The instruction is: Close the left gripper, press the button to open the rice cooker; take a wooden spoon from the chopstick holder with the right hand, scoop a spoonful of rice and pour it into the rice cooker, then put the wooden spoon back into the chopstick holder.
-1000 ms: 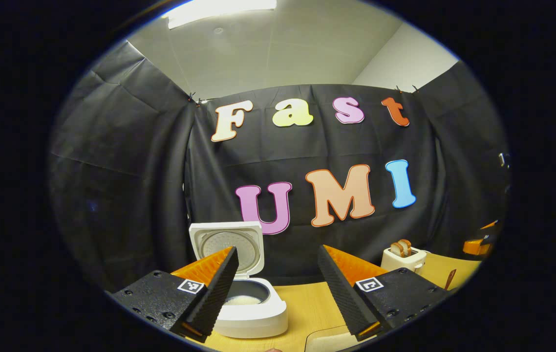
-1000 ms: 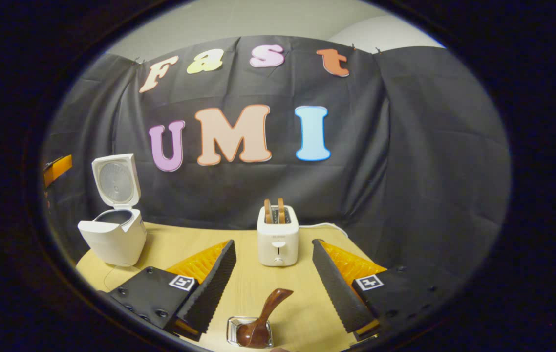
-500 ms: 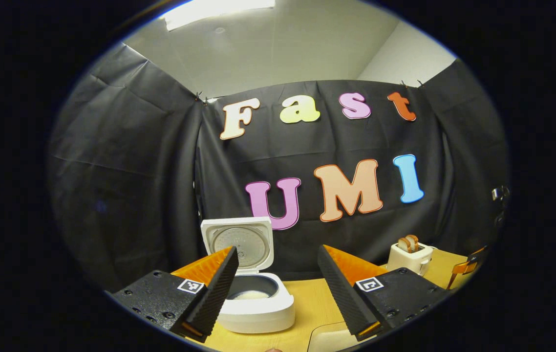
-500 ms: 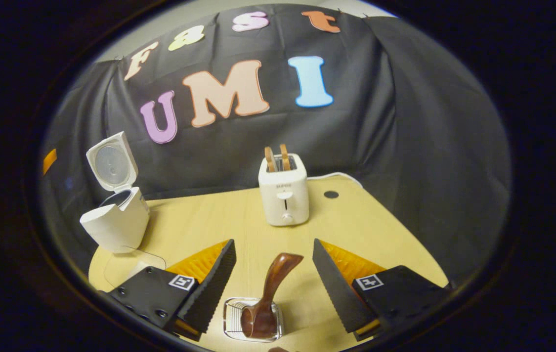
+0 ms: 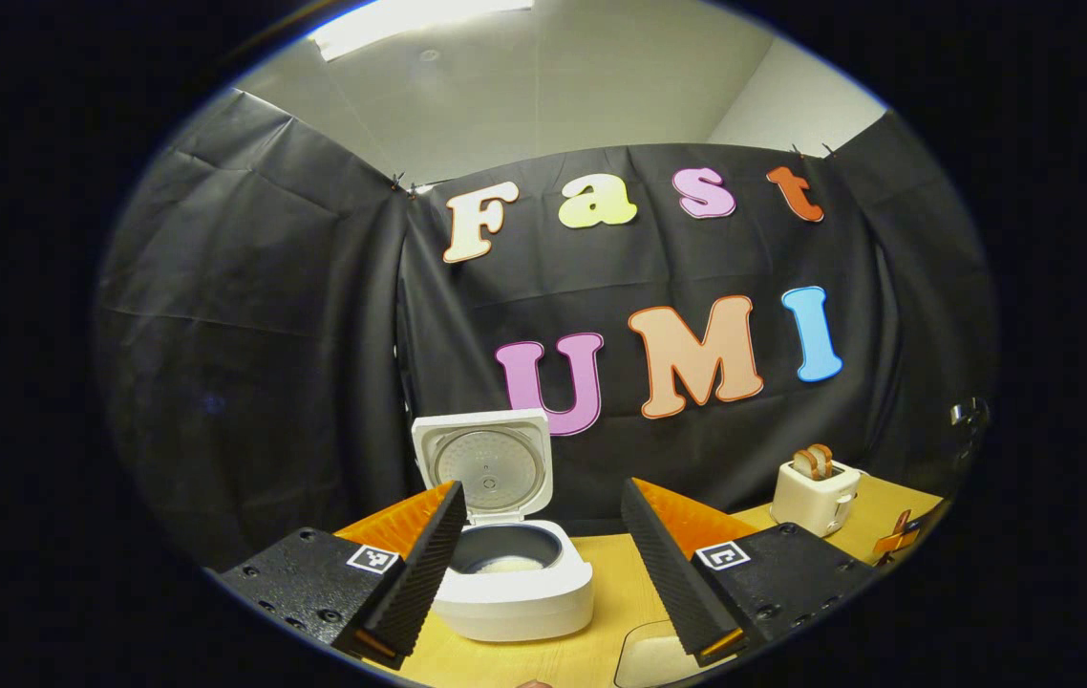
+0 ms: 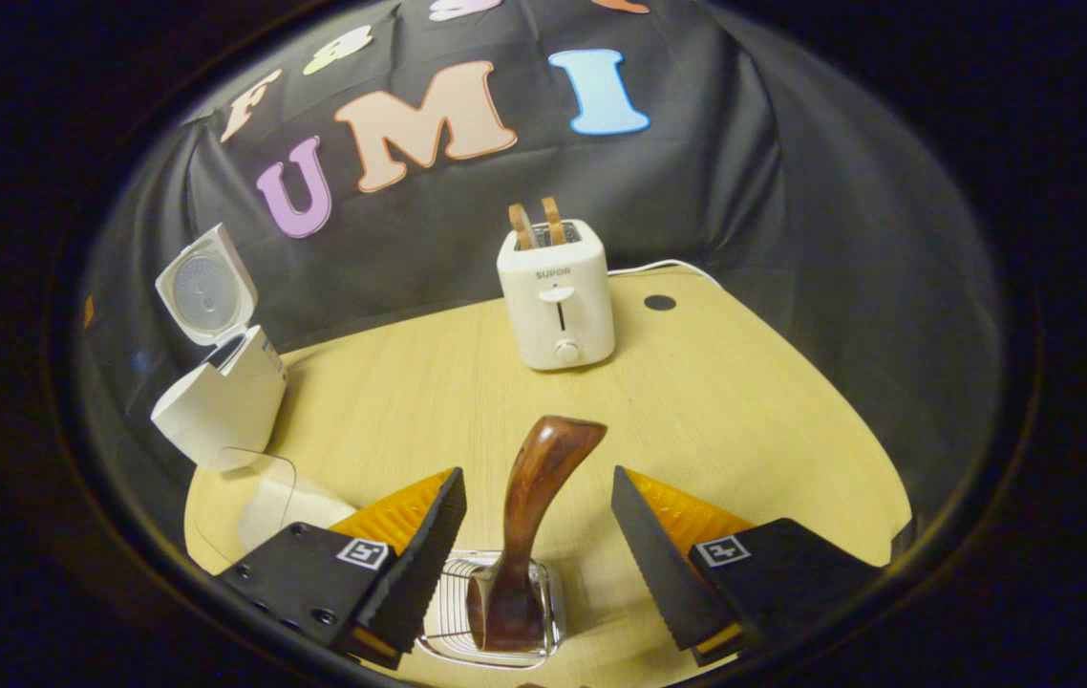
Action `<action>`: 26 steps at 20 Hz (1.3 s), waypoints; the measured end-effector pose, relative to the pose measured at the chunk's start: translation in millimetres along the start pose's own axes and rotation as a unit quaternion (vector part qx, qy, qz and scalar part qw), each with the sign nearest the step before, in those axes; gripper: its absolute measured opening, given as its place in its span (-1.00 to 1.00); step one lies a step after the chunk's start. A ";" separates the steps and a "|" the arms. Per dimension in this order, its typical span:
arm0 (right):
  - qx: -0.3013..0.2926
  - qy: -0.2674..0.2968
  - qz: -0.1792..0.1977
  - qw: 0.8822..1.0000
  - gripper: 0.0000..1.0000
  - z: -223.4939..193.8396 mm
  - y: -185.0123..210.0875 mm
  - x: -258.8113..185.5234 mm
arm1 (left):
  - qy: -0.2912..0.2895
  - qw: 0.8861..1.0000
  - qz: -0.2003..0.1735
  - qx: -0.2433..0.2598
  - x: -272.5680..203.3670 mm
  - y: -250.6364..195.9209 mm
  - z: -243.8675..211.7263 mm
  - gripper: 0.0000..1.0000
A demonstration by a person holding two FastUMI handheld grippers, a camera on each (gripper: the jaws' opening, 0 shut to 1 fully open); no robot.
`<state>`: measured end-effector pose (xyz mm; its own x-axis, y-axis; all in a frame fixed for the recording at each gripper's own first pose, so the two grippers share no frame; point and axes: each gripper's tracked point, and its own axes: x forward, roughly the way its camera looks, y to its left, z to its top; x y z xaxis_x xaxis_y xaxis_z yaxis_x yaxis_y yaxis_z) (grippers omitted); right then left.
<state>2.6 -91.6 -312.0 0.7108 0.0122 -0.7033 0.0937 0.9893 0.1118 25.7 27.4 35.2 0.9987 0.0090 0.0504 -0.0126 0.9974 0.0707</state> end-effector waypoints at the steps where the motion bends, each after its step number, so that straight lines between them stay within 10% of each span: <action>1: -0.004 0.008 0.000 1.000 0.99 -3.2 0.3 3.2 | -0.001 1.000 0.002 0.002 -0.9 1.1 0.9 0.92; 10: 0.026 0.054 0.017 0.998 -0.53 -18.1 9.6 9.3 | 0.003 1.000 0.015 0.005 -5.1 11.2 -2.2 0.92; 26: 0.012 -0.083 0.028 0.996 -0.89 71.6 46.1 -55.7 | -0.004 1.000 -0.002 -0.015 2.3 14.9 -0.8 0.92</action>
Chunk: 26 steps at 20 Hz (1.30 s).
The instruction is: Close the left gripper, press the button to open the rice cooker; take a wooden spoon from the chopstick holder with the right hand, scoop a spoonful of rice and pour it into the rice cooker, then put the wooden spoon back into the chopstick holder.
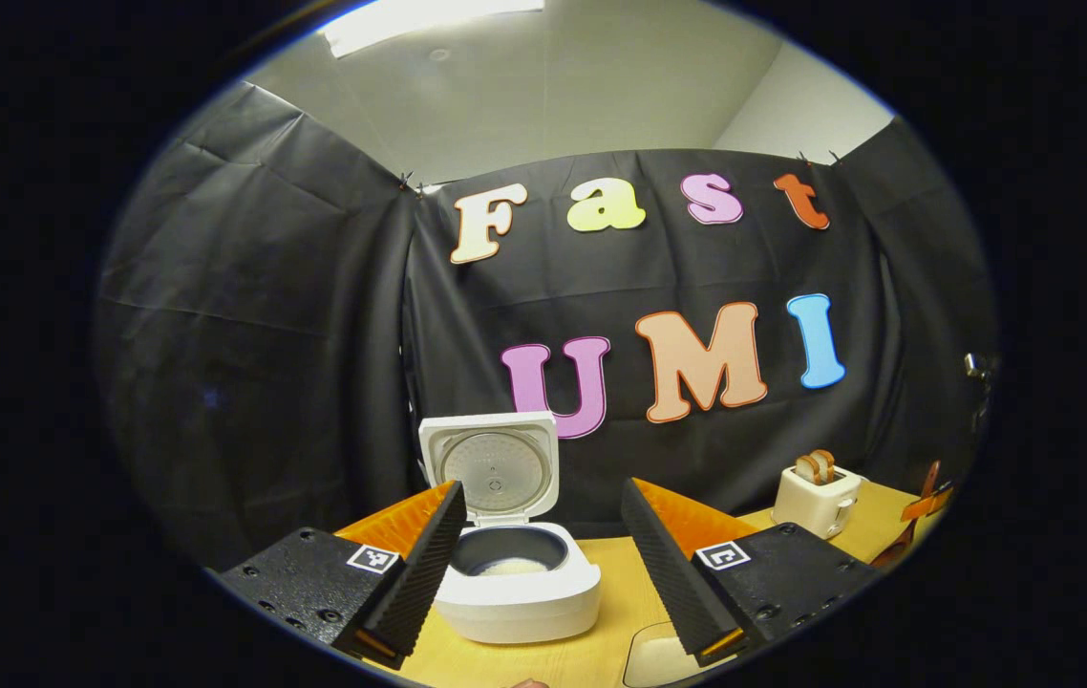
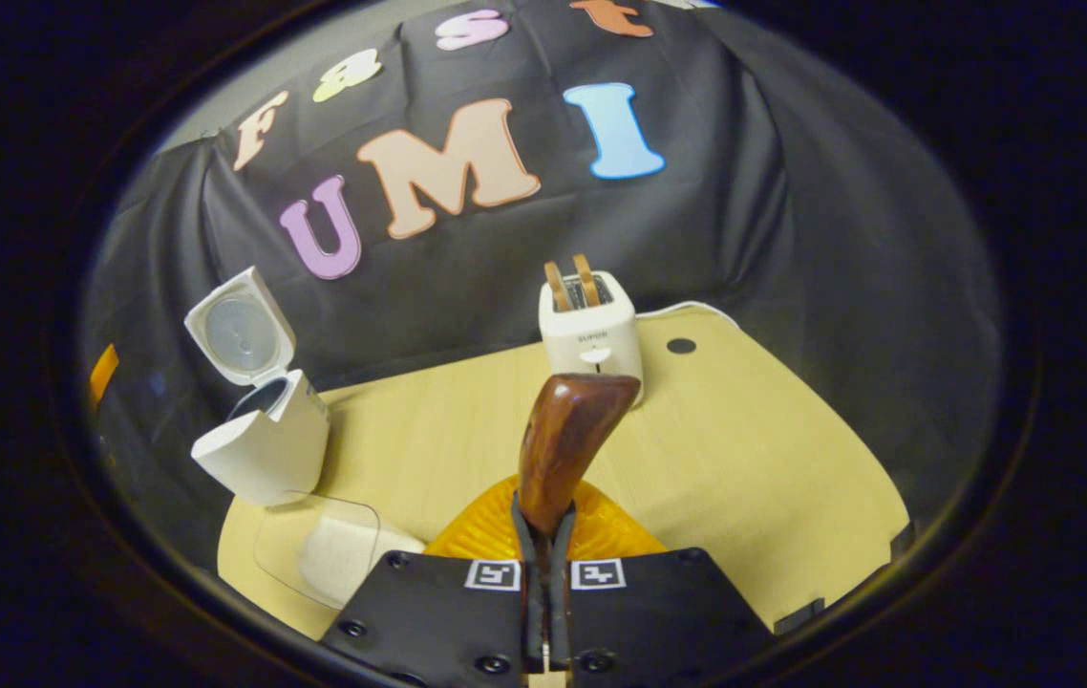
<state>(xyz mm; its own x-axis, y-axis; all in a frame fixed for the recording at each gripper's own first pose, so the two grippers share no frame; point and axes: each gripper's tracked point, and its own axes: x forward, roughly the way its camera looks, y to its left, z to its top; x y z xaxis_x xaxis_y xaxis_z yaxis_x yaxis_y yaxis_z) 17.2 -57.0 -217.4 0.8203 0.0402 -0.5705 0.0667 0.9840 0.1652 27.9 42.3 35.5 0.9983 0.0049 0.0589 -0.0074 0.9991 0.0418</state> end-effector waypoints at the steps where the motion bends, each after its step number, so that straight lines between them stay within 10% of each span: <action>1: -0.003 -0.008 0.004 1.000 -0.92 6.0 6.9 -2.8 | 0.000 1.000 -0.001 -0.001 -0.4 2.3 0.3 0.92; 18: -0.051 -0.025 0.101 0.993 -0.89 -20.6 181.1 -6.5 | 0.007 1.000 0.029 -0.007 -9.4 89.9 -18.0 0.92; 26: -0.150 -0.028 0.051 0.987 -0.85 -72.3 212.2 29.8 | 0.024 0.999 0.026 0.001 -9.3 119.7 -37.8 0.92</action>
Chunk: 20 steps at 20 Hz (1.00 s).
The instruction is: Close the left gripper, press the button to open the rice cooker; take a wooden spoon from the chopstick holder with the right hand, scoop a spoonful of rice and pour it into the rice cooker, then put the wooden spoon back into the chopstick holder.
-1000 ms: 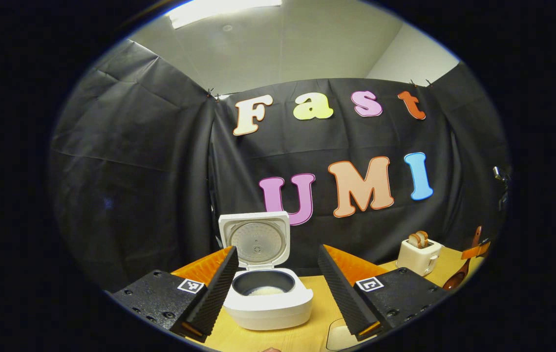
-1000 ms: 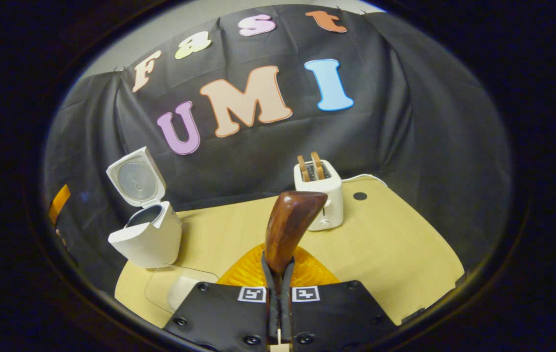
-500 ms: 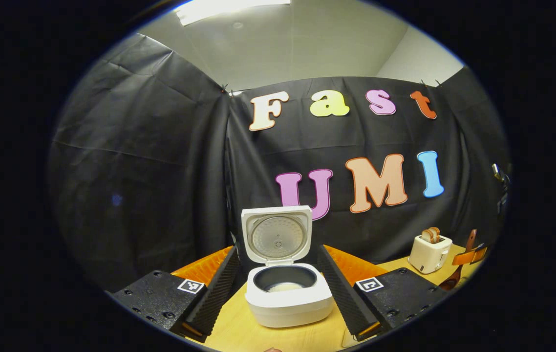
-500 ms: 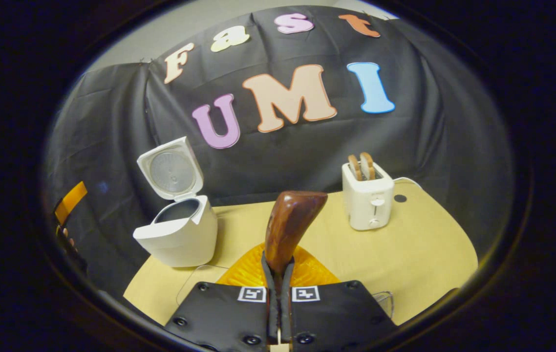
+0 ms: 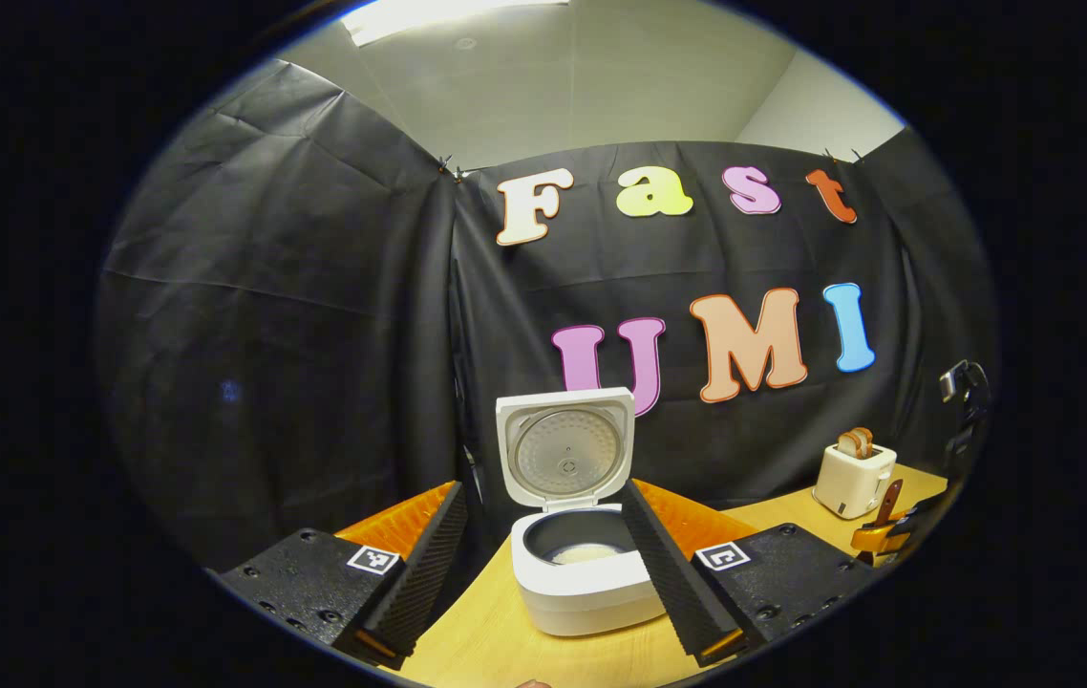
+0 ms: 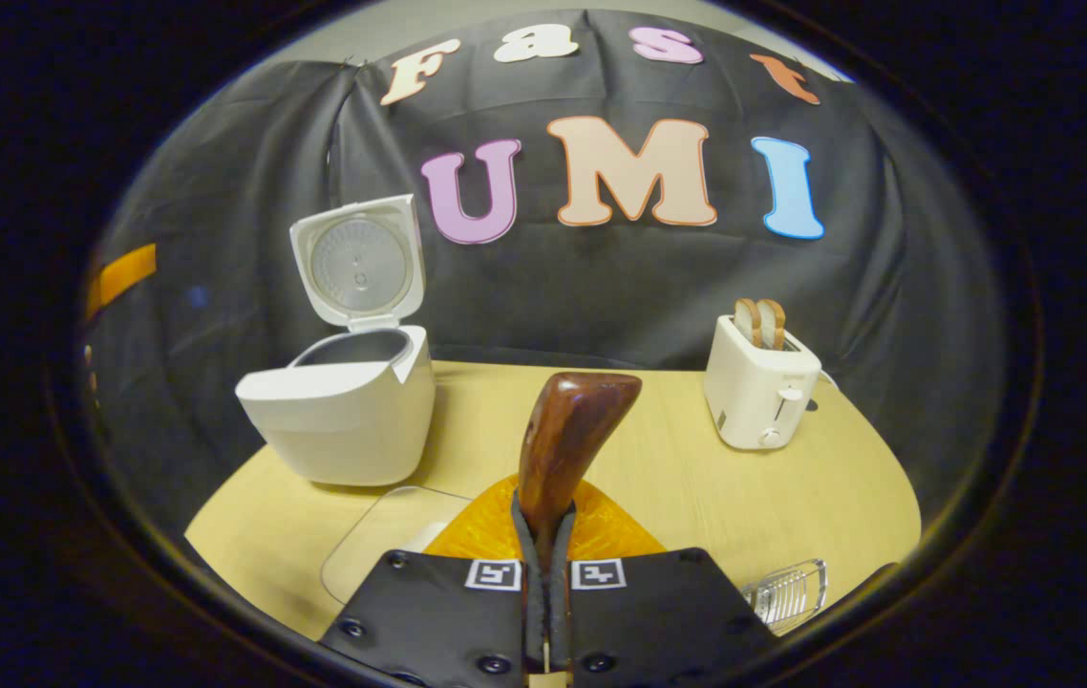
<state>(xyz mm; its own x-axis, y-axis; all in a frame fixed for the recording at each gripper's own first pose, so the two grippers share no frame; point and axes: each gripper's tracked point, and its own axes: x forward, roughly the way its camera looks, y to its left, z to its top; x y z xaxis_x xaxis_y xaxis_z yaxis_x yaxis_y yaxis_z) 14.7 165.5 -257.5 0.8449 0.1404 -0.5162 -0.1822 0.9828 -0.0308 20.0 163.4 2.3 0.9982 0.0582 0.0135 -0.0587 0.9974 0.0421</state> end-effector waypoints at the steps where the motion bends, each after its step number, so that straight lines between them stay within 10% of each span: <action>1: -0.008 0.000 -0.011 1.000 -0.94 -4.5 0.9 4.0 | 0.005 1.000 -0.001 -0.001 0.6 4.0 -3.0 0.92; 10: -0.049 -0.010 -0.095 0.994 -0.92 -29.2 -4.7 21.4 | 0.014 1.000 -0.002 0.001 10.0 21.8 -16.4 0.92; 20: 0.029 0.017 -0.052 0.998 -0.92 -48.5 44.8 27.7 | 0.022 1.000 0.000 0.003 11.7 29.8 -24.9 0.92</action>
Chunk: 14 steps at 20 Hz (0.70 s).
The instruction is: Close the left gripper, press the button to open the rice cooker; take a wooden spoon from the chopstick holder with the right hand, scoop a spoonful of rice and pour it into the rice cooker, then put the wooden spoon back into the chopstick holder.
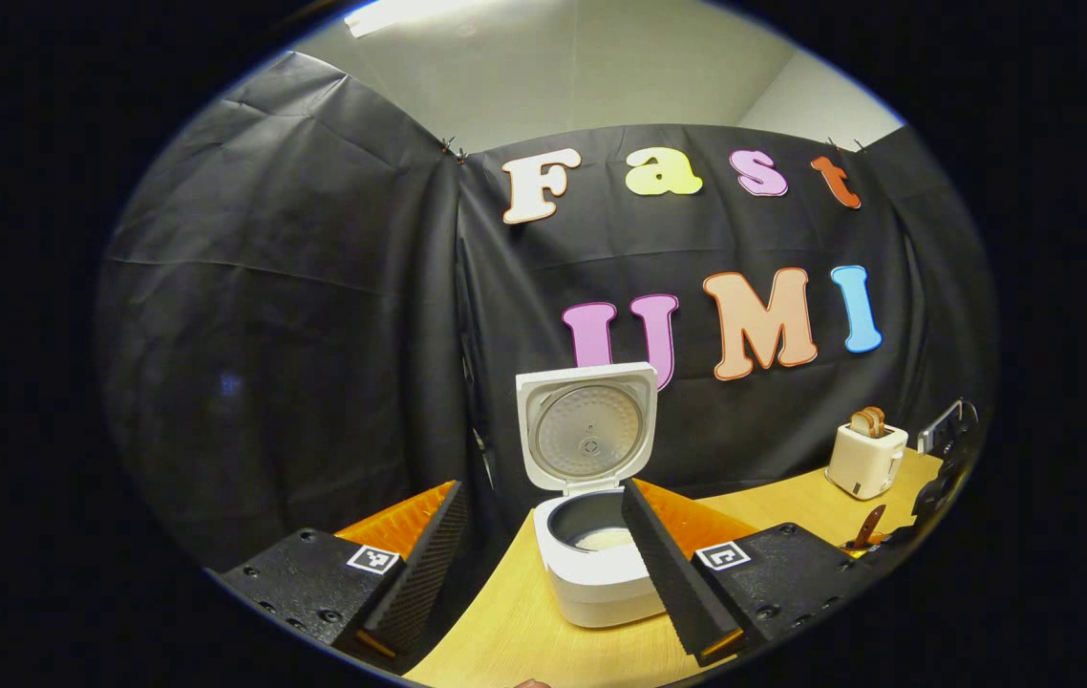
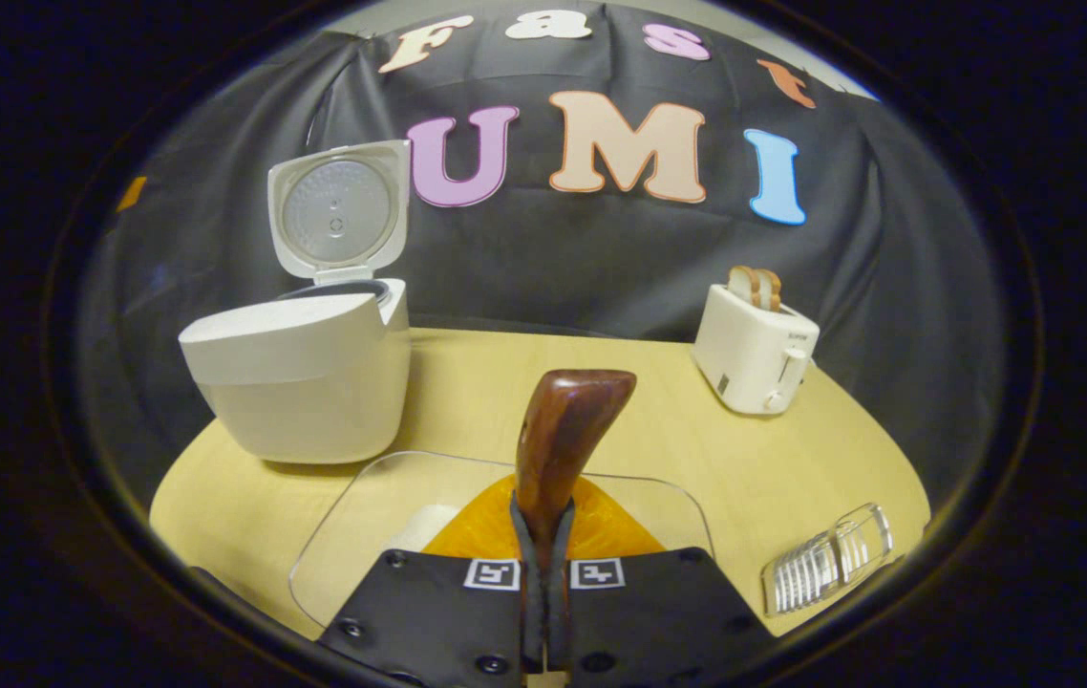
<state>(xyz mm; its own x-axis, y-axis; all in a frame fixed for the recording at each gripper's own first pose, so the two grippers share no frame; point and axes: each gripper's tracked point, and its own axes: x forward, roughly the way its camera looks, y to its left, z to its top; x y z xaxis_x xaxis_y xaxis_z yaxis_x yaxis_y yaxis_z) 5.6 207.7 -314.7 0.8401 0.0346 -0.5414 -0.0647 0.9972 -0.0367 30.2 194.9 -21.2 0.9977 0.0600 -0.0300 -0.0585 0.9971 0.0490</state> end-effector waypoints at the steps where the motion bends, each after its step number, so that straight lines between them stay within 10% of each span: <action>1: 0.014 0.006 0.006 1.000 -0.92 -1.4 4.3 0.1 | 0.002 1.000 0.001 -0.001 -0.4 1.3 -1.1 0.92; 8: 0.157 0.064 0.027 0.985 -0.92 -10.5 5.7 3.5 | 0.005 1.000 0.007 -0.002 -1.3 6.9 -6.1 0.92; 14: 0.308 0.120 0.023 0.944 -0.89 -27.4 -17.1 9.7 | 0.003 1.000 0.008 -0.001 -2.1 5.7 -4.7 0.92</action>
<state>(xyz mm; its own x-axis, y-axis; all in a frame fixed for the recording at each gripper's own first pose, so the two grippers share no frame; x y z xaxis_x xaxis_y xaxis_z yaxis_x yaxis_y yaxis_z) 0.0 189.1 -342.4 0.6936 0.1367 -0.7073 0.2884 0.8470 0.4465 27.6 200.7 -25.5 0.9964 0.0771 -0.0357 -0.0754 0.9960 0.0477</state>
